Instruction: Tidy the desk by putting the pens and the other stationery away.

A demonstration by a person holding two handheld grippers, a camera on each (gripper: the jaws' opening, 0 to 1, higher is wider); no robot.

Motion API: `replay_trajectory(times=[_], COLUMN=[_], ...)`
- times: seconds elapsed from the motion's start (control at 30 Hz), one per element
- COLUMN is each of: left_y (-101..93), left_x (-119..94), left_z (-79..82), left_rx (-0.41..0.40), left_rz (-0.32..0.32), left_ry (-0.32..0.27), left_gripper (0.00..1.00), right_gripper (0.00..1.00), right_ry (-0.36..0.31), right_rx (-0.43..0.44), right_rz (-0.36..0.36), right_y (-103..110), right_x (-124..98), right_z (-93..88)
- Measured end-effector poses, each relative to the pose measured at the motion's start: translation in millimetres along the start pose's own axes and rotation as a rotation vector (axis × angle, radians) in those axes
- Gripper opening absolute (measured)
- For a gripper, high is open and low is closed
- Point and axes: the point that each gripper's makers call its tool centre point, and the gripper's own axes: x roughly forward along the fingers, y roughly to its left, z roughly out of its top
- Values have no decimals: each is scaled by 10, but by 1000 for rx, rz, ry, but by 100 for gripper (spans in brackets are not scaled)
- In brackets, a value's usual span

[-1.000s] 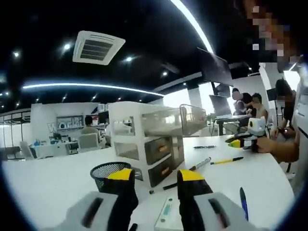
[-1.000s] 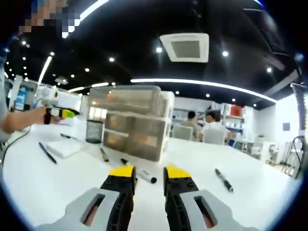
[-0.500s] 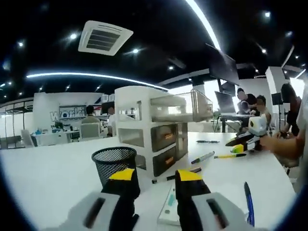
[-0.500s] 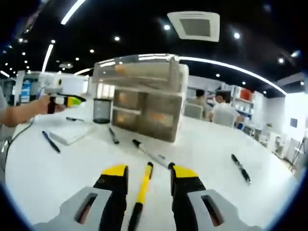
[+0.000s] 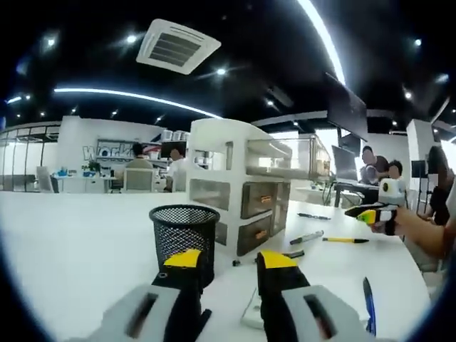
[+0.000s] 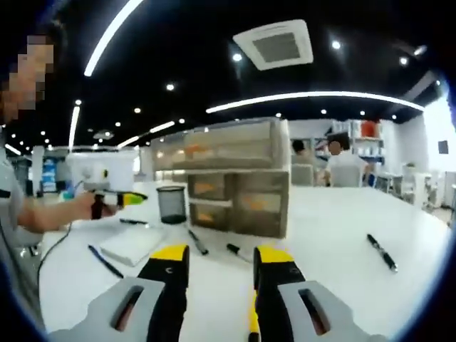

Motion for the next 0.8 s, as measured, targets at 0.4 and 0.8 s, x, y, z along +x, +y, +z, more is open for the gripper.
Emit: replay_trajectory(times=[0.4, 0.8], left_y=[1, -41], left_x=[0, -6], left_z=[6, -14], left_rx=[70, 131], left_rz=[29, 26], left_ry=[-1, 8], left_gripper=[28, 28], right_gripper=[29, 29], right_ry=[-19, -54], right_rx=[-83, -96], right_rz=[-41, -42], right_y=[113, 435], right_x=[-360, -541], right_z=[163, 267])
